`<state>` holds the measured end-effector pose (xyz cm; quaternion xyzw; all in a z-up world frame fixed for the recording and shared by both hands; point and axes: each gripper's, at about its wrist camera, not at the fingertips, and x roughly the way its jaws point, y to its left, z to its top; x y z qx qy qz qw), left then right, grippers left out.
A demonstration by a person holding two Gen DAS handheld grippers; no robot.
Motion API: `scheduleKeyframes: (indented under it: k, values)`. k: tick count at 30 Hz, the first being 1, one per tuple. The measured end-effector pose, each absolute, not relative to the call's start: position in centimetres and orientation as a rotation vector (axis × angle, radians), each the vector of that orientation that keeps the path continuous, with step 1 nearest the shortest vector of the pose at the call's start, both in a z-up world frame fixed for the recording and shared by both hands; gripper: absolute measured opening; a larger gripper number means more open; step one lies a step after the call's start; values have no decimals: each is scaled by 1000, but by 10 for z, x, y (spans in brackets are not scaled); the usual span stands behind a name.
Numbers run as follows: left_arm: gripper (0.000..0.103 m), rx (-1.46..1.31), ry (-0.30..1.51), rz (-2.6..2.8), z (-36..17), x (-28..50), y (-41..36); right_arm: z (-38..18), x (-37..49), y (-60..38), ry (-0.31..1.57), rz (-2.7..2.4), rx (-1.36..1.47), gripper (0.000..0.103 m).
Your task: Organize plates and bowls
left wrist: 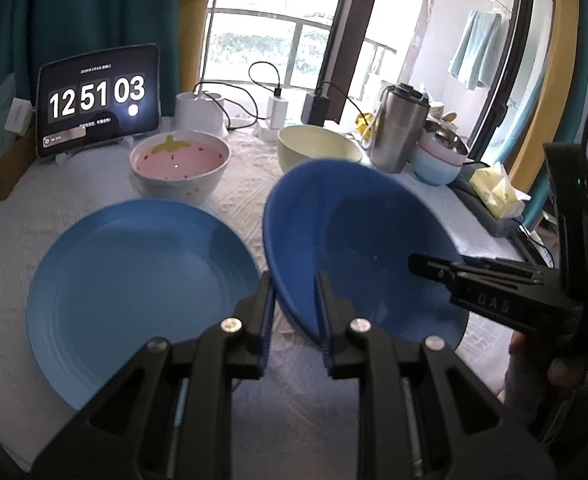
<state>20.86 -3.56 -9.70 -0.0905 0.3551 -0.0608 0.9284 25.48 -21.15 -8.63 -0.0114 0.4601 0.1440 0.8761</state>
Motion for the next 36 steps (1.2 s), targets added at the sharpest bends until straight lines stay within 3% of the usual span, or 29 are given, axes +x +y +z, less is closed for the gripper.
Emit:
scheduleKeyframes:
  k: [8,36]
  values:
    - [21,-182,713,-127,-93,207,-35,-78,259,-220,936,263,-23,37]
    - [24,-165,731,-92,-91,217,-29,-69,262,-221,918,267,-32,38]
